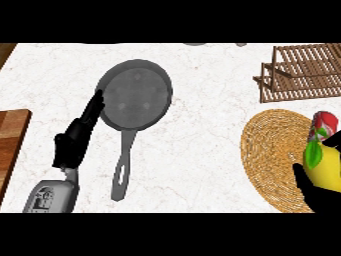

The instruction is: Pick the lemon from the placemat and place it in the tiered shelf

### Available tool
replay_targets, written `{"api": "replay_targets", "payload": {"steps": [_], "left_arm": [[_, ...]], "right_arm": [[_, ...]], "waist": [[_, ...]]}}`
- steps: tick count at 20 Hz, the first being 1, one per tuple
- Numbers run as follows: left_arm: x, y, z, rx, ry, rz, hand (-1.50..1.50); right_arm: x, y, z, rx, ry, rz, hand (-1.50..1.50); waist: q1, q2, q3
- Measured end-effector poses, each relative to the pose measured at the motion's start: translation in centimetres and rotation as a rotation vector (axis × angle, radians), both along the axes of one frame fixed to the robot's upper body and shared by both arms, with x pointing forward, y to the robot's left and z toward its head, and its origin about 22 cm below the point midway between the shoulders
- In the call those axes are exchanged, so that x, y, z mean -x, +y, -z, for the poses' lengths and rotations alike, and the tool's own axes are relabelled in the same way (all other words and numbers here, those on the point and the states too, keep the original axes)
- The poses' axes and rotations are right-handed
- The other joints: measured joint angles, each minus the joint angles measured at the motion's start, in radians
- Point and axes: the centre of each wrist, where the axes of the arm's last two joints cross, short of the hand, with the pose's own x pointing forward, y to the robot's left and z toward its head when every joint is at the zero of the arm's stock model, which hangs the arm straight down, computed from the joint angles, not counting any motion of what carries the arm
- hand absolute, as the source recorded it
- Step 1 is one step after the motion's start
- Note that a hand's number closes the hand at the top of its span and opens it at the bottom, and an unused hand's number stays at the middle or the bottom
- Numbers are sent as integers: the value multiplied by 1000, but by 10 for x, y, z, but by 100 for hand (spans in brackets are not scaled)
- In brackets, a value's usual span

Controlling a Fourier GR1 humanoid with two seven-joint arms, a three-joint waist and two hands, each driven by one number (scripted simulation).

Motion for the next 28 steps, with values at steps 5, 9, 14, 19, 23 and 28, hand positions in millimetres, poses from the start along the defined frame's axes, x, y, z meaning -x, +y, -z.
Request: {"api": "replay_targets", "payload": {"steps": [5, 9, 14, 19, 23, 28], "left_arm": [[-1, -3, -5, -3, 4, 6, 0], [1, -5, 1, 0, -3, 0, 0], [-3, -9, -1, -4, -2, 5, 0], [-1, -4, -1, -7, 0, 3, 0], [0, -3, -1, -6, -5, 8, 0], [3, -4, -3, -1, -3, 13, 0]], "right_arm": [[-11, -13, -36, 18, -100, 112, 150], [-17, -23, -68, 35, -152, 179, 150], [-24, -40, -98, 20, -202, 212, 150], [-50, -58, -117, 33, -249, 271, 150], [-68, -75, -130, 46, -277, 301, 150], [-82, -85, -134, 103, -308, 308, 150]], "waist": [[4, 0, 0], [5, 1, 0], [6, 1, 0], [11, 2, 1], [12, 3, 0], [12, 2, 1]]}}
